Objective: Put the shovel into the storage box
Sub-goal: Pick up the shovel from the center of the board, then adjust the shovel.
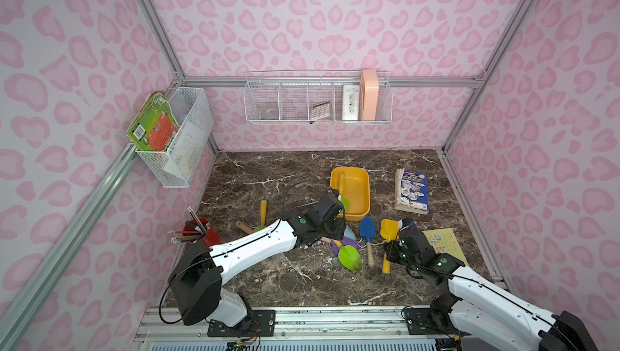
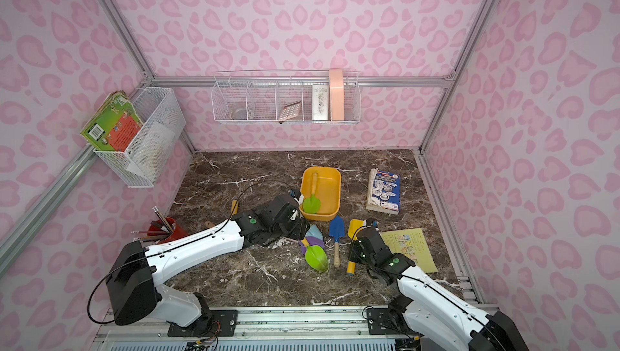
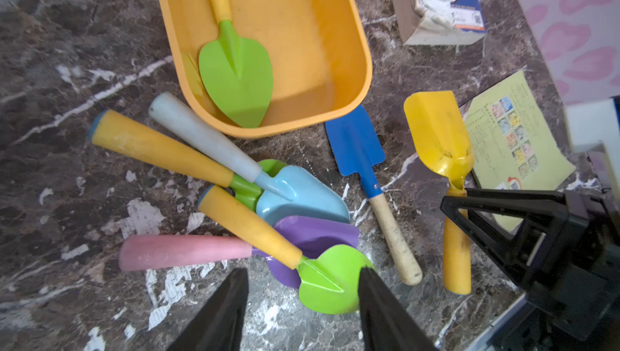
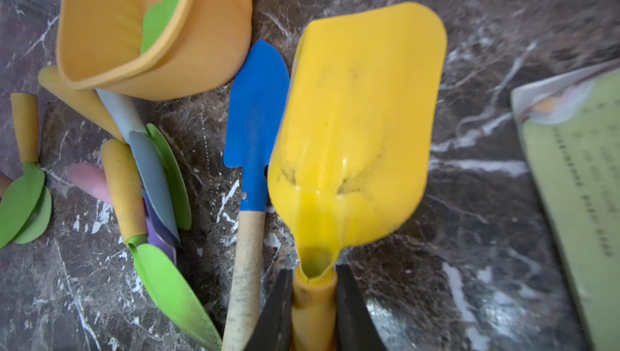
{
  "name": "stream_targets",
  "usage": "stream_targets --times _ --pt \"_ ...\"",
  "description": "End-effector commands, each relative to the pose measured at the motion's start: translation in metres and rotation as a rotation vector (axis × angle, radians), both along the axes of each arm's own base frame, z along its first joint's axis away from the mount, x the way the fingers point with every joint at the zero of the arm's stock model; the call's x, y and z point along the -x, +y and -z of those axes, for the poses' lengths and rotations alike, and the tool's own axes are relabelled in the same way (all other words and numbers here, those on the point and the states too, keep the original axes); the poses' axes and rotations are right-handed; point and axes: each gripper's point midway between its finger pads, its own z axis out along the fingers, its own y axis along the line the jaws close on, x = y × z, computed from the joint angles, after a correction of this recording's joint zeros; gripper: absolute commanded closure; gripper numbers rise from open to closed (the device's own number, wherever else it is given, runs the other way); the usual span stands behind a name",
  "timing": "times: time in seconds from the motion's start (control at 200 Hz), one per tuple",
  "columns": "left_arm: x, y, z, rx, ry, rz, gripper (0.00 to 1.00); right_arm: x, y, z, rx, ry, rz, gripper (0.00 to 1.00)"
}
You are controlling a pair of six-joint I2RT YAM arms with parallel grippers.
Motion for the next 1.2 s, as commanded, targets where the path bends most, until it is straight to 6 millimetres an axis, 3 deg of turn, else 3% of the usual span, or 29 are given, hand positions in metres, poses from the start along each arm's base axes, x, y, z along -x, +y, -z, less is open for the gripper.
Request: stream_targets --times 0.0,0.225,0.41,0.605,0.82,0.97,1.195 --pt "0.000 0.005 -0.013 -0.015 -0.011 0.012 0.41 -0.010 -0.003 -0.027 0.026 -0.100 -0.012 0.86" --pt "-0.006 -0.003 -0.045 0.230 0.066 0.082 0.34 -0.024 0.024 -0.098 -0.029 -0.365 -0.189 0.83" --pt "0.002 -0.007 -0.065 0.318 0.083 0.187 0.29 -0.029 0.047 -0.126 -0.044 -0.478 -0.322 0.84" --pt "0.007 -0.014 -0.081 0.469 0.118 0.259 0.28 -0.017 0.076 -0.152 -0.105 -0.600 -0.481 0.83" --pt "0.005 -0.015 -0.095 0.550 0.184 0.329 0.28 0.002 0.106 -0.148 -0.117 -0.605 -0.658 0.83" --pt "0.008 -0.003 -0.106 0.509 0.179 0.357 0.28 0.018 0.128 -0.139 -0.082 -0.594 -0.760 0.83" --pt "0.021 0.016 -0.085 0.427 0.278 0.376 0.32 0.026 0.144 -0.143 -0.023 -0.640 -0.818 0.82"
